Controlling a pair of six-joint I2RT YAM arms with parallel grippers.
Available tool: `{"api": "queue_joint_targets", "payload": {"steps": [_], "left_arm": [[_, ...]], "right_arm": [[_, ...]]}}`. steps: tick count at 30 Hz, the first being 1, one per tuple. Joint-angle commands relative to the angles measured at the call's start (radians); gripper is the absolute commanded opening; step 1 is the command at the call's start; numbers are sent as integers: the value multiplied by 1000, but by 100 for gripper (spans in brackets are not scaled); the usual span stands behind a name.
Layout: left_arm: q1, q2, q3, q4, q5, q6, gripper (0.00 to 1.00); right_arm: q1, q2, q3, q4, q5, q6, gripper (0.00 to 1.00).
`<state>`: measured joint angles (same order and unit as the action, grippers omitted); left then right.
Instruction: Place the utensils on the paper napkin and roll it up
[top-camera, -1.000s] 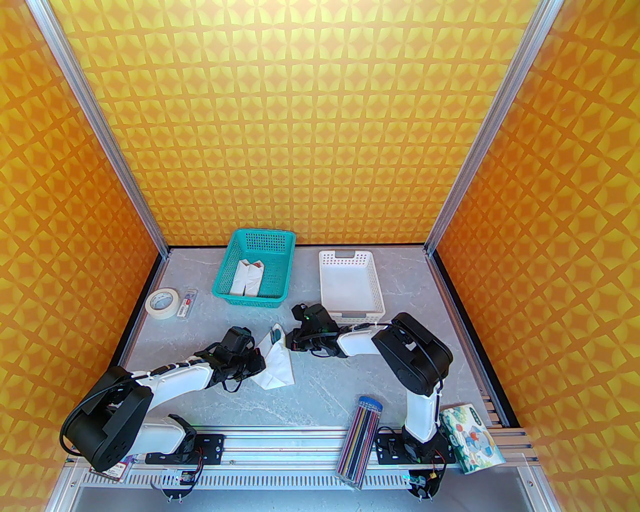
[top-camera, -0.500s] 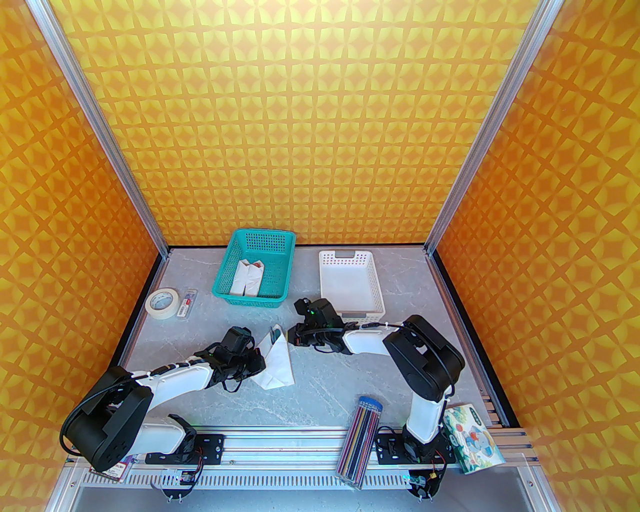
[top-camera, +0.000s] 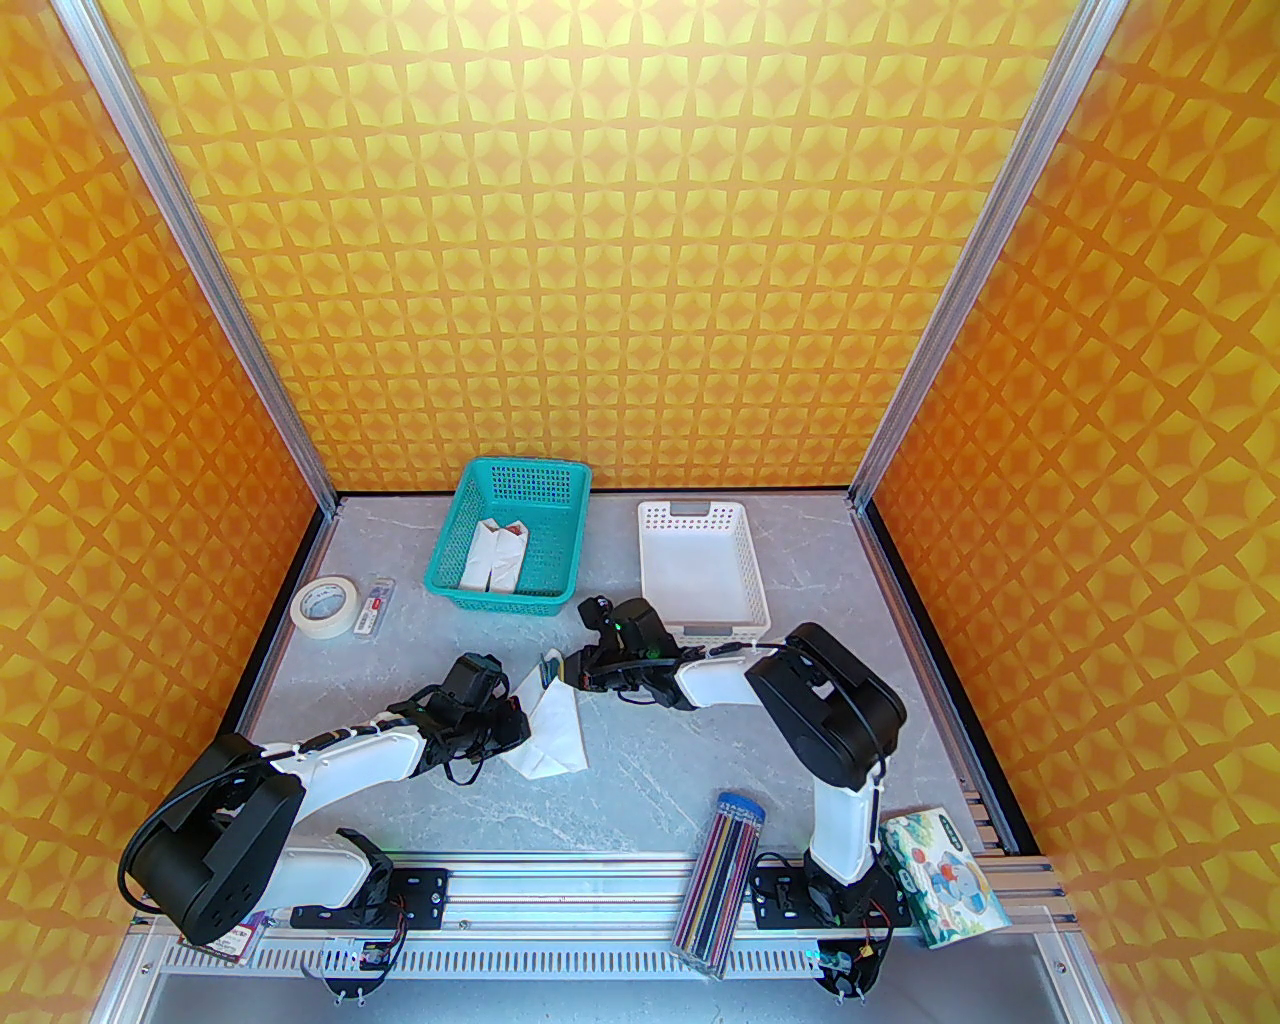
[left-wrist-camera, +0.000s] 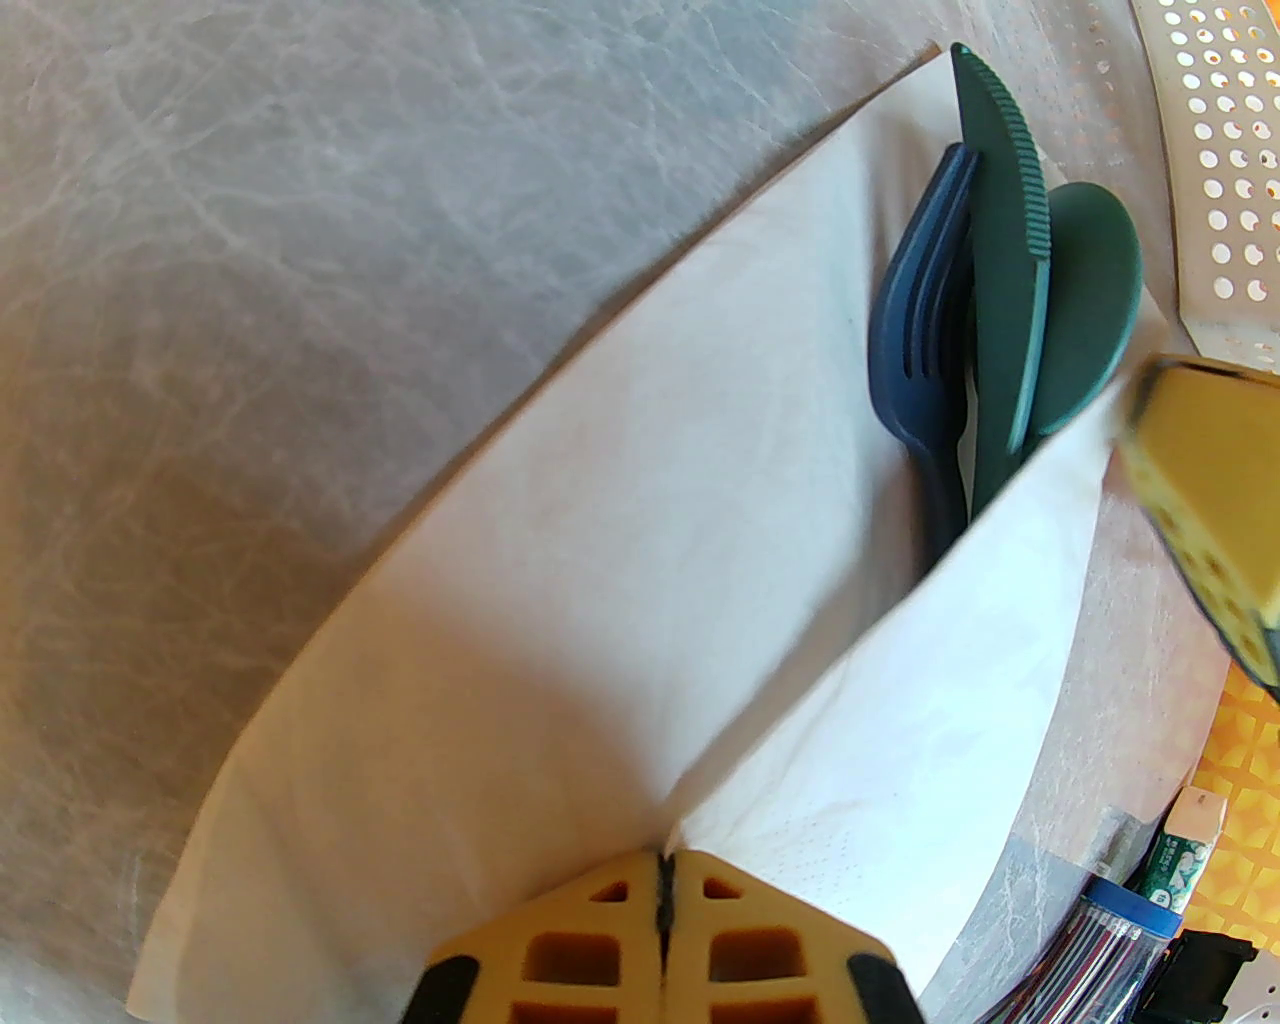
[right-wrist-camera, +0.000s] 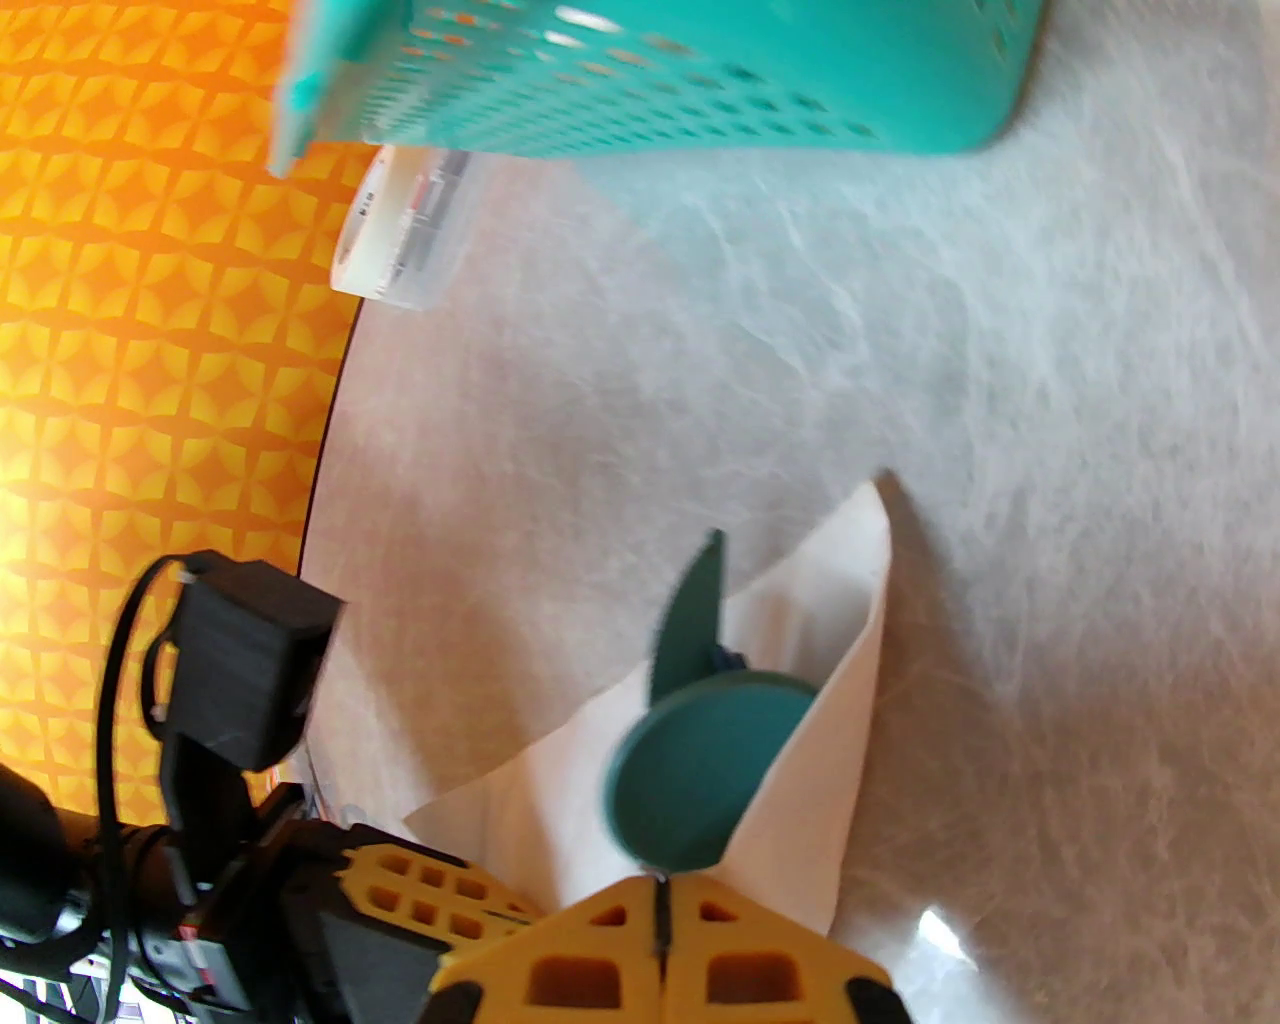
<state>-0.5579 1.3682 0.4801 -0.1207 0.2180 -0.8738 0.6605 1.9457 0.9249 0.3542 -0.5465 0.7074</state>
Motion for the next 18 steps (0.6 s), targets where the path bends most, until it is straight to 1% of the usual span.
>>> {"api": "queue_joint_targets", "payload": {"steps": [1,9,18], "left_arm": [[-4,16,-22,-129,-62,21,0],[-6,11,-25,-131,-62,20,0],[-5,9,-29,-131,-62,19,0]], "right_arm": [[2,27,13,18,6,13,0],[1,47,14,-37,66,-16,0],[-19,53,16,-97,98,-43,0]]}}
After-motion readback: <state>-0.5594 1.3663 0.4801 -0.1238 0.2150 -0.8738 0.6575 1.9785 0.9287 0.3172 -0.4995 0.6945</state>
